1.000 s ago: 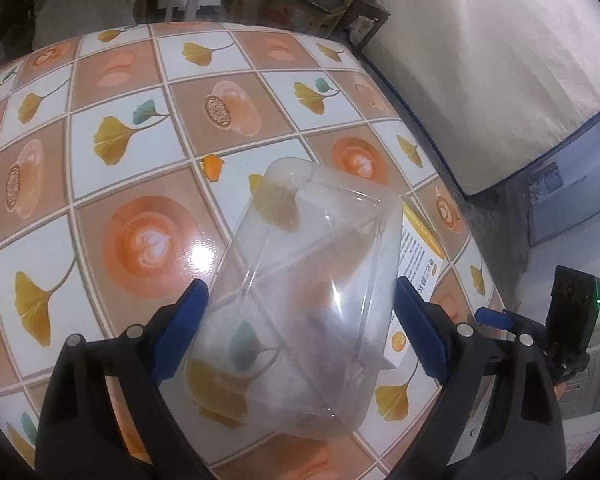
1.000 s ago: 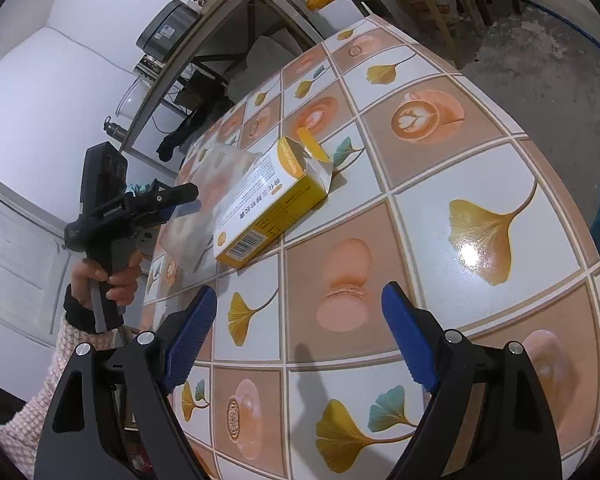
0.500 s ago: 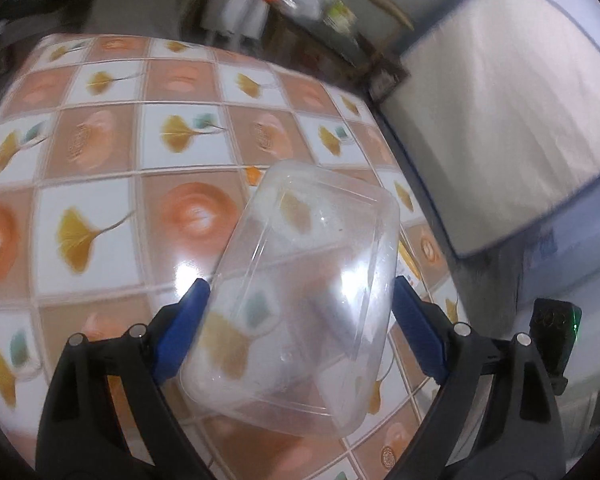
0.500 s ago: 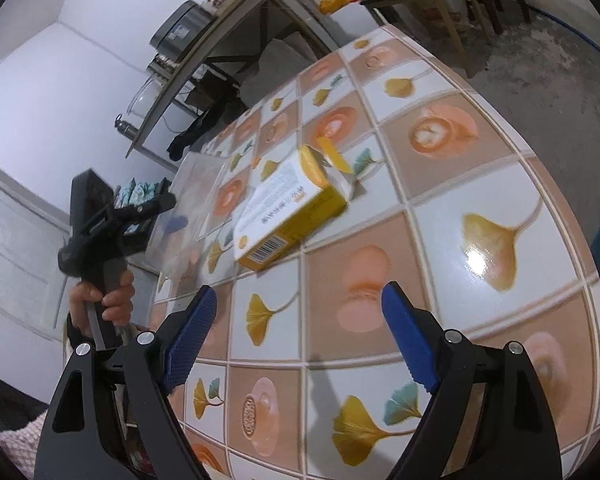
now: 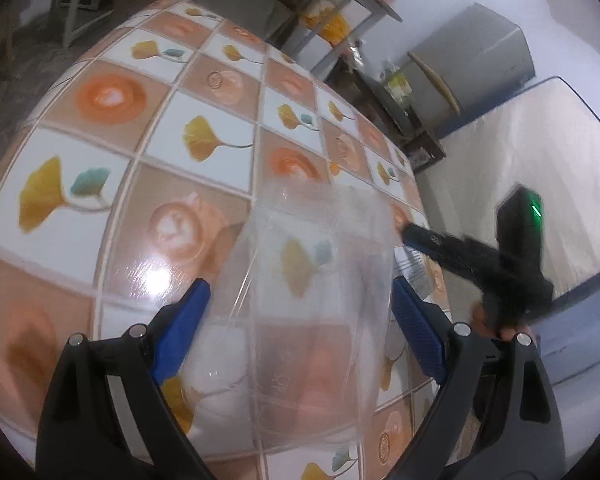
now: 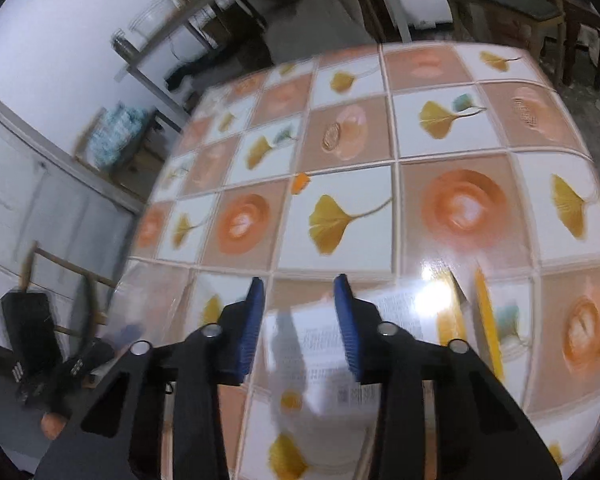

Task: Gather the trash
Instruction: 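Grasp the clear plastic lid with the left tool while the right tool grasps the yellow medicine box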

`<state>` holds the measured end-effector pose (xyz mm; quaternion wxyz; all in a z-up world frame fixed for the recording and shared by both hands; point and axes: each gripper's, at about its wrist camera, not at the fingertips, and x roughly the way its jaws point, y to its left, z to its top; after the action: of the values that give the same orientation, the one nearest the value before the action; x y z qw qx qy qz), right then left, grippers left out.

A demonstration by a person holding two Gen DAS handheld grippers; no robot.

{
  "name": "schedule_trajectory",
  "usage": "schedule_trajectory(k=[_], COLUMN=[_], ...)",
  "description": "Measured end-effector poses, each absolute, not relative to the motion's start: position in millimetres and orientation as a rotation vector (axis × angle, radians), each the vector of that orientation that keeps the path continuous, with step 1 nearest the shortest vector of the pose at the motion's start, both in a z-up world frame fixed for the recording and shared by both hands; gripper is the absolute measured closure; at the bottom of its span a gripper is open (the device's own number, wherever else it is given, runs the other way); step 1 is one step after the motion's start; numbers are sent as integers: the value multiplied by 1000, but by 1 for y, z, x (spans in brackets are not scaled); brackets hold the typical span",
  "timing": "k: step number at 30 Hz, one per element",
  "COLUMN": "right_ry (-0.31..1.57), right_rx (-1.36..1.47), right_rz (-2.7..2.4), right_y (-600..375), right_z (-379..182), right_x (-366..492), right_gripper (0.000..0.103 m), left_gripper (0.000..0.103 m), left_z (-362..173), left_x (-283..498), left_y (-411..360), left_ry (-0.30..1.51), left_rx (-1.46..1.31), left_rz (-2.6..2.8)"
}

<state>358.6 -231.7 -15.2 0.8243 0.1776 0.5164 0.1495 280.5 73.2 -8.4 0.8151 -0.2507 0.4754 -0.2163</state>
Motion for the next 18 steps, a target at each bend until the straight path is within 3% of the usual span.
schedule_trajectory(k=[6,15,17,18], right_ry=[1202,1264,1250,1234], right_rx=[314,150,159,173], right_rz=[336,448,452,450], right_y=[-209,-209,-218,-224], right_z=[-33,-32,-28,-24], right_x=[374,291,270,261], right_gripper=[71,70,68,61], left_gripper=[17,17,17,17], left_z=[-11,-13,-14,-14], left_x=[273,274,273,272], left_y=[75,71,72,73], left_ry=[1008,1011,1012,1012], left_rx=[-549,-526,-527,-528], left_rz=[-444,-458,-461,-462])
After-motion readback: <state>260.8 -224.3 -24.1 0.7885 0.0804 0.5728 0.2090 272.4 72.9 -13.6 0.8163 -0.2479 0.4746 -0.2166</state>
